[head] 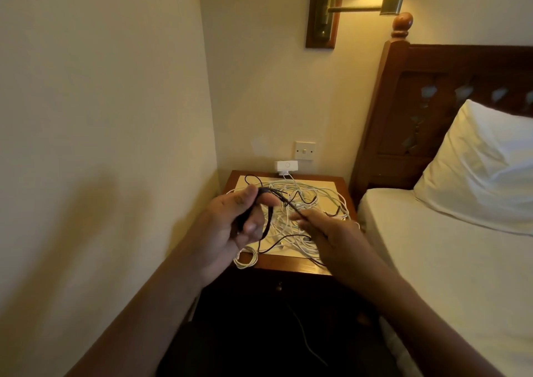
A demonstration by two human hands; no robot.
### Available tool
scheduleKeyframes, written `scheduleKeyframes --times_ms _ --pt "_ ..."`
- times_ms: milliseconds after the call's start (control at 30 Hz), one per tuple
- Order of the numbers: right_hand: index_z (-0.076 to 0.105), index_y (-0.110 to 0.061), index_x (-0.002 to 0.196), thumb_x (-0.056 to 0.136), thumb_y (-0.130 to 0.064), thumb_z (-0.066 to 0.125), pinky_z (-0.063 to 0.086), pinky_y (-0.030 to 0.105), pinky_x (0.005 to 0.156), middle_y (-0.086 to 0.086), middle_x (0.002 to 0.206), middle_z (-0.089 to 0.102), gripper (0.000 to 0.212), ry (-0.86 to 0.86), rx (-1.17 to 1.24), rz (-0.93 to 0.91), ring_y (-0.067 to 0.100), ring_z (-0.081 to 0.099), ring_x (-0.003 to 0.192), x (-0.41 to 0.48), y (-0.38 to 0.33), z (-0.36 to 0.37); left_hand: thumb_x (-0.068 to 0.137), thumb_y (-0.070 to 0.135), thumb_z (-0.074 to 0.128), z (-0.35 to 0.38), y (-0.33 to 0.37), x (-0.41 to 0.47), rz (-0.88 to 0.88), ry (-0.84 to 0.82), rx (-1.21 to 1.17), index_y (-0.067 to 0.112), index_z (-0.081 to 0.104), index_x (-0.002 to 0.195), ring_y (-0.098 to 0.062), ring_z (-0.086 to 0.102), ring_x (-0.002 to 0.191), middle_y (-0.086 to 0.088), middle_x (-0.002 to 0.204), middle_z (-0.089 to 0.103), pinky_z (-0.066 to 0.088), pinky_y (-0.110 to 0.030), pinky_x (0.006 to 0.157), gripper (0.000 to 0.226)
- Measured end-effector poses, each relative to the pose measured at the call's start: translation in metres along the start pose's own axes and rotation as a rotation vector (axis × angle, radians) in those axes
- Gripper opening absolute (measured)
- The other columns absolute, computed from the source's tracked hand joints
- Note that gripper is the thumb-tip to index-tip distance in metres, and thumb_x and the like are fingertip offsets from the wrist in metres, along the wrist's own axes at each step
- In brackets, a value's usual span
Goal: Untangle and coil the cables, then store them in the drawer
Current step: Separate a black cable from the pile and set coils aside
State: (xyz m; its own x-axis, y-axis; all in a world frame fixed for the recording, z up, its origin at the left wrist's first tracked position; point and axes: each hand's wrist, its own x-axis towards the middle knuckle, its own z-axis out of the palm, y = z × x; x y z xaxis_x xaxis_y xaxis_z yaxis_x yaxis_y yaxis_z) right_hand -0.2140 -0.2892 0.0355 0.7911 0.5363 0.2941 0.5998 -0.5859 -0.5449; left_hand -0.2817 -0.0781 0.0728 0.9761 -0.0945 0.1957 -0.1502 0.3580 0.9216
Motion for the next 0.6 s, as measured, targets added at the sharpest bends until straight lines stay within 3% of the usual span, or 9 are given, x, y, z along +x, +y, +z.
scheduleKeyframes --times_ms 133,233,300,367,433,500,600 --pt "0.055 -0.03 0.136 0.108 -0.023 0.047 0.057 0.029 0.083 -0.004 0.115 0.071 0.03 -0.171 -0.089 -0.018 0.006 0.065 0.095 -0.024 -0.012 0.039 0.103 0.023 0.044 -0.004 -0.008 0.013 0.062 0.148 -0.091 -0.002 0.066 0.112 -0.015 0.043 0.055 -0.006 0.065 0.055 0.04 -0.025 0.057 0.035" --pt "0.056 -0.026 0.129 0.108 -0.035 0.045 0.055 0.038 0.092 -0.004 0.119 0.069 0.025 -0.269 -0.152 -0.112 0.014 0.065 0.105 -0.029 -0.042 0.038 0.107 0.016 0.044 -0.003 -0.027 0.015 0.111 0.247 0.233 0.005 0.066 0.12 -0.017 0.06 0.066 -0.007 0.08 0.07 0.053 -0.025 0.069 0.028" --pt "0.056 -0.026 0.127 0.108 -0.04 0.043 0.056 0.041 0.09 -0.004 0.117 0.067 0.028 -0.233 -0.236 -0.176 0.016 0.065 0.103 -0.028 -0.053 0.029 0.107 0.018 0.048 -0.003 -0.039 0.014 0.159 0.268 0.53 0.014 0.068 0.121 -0.016 0.066 0.07 -0.004 0.085 0.075 0.055 -0.023 0.072 0.024" --pt "0.061 -0.026 0.124 0.107 -0.04 0.045 0.057 0.035 0.086 -0.006 0.111 0.068 0.028 -0.122 -0.247 -0.222 0.012 0.065 0.095 -0.024 -0.057 0.012 0.106 0.021 0.051 -0.007 -0.045 0.013 0.152 0.231 0.732 0.019 0.07 0.119 -0.013 0.07 0.077 0.0 0.088 0.075 0.054 -0.021 0.075 0.023" --pt "0.067 -0.026 0.115 0.104 -0.037 0.053 0.052 0.018 0.078 -0.011 0.103 0.069 0.021 -0.022 -0.146 -0.217 0.003 0.062 0.087 -0.018 -0.055 -0.005 0.107 0.024 0.048 -0.008 -0.043 0.01 0.057 0.123 0.806 0.016 0.072 0.111 -0.009 0.07 0.081 0.0 0.089 0.075 0.052 -0.021 0.076 0.025" --pt "0.071 -0.028 0.11 0.1 -0.033 0.062 0.045 0.009 0.069 -0.016 0.095 0.069 0.014 0.044 -0.065 -0.16 -0.003 0.062 0.084 -0.011 -0.048 -0.02 0.109 0.026 0.04 -0.003 -0.04 0.004 -0.08 -0.042 0.699 0.005 0.068 0.103 -0.014 0.068 0.073 -0.006 0.084 0.074 0.052 -0.023 0.072 0.035" --pt "0.072 -0.031 0.104 0.096 -0.034 0.068 0.045 0.005 0.073 -0.022 0.087 0.068 0.009 0.057 0.086 -0.067 -0.008 0.061 0.092 -0.008 -0.039 -0.027 0.107 0.035 0.038 0.004 -0.034 -0.002 -0.216 -0.132 0.499 0.007 0.068 0.093 -0.015 0.058 0.063 -0.008 0.072 0.066 0.047 -0.023 0.063 0.044"
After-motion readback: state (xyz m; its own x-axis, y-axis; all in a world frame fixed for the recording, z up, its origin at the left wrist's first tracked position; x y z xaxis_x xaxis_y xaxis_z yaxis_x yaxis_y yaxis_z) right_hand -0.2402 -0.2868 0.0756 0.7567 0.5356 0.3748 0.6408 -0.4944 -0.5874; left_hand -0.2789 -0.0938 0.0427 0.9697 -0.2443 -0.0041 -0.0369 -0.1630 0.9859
